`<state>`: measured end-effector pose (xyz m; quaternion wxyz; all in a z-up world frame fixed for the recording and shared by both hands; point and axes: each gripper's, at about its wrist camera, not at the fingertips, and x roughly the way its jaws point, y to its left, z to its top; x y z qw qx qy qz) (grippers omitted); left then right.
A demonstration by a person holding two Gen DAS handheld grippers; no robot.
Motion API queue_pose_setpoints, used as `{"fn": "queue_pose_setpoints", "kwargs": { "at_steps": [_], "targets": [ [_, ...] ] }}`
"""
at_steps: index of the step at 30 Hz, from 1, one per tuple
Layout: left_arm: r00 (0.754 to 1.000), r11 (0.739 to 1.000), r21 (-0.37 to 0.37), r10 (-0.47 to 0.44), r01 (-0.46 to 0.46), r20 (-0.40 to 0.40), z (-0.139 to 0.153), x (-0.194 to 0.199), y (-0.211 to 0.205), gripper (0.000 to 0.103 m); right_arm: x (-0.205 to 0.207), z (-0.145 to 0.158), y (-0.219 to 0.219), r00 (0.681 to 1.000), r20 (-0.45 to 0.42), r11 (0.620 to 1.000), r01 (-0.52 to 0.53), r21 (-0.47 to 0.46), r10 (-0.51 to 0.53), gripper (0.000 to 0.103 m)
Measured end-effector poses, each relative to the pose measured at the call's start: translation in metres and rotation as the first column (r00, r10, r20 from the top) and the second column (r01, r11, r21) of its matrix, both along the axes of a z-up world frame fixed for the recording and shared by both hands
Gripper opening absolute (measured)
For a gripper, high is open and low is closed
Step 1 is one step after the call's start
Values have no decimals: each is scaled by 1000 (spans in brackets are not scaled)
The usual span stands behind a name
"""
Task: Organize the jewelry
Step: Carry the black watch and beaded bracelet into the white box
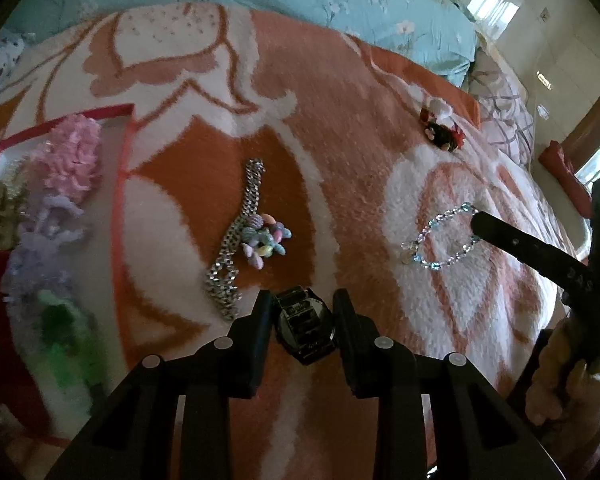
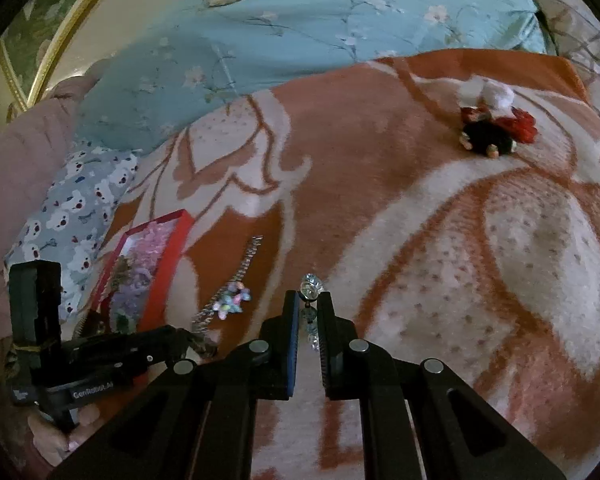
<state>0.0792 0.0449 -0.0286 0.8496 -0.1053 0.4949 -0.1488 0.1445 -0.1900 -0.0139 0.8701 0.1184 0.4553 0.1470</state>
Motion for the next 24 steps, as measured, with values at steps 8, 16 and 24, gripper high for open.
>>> {"fn": "queue_pose_setpoints", "kwargs": {
  "at_steps": [8,16,24],
  "targets": [
    [997,999,-6,51,-51,58,30,-28,33,29,0,9,34,997,13,997,-71,27,70,8],
    [986,991,3,133,-134,98,51,-54,77,29,6,9,81,986,3,984,-165,67,166,8],
    [966,972,22,228,-232,122,66,-78,124,29,7,11,137,964,11,959,-266,97,266,8]
  ]
}}
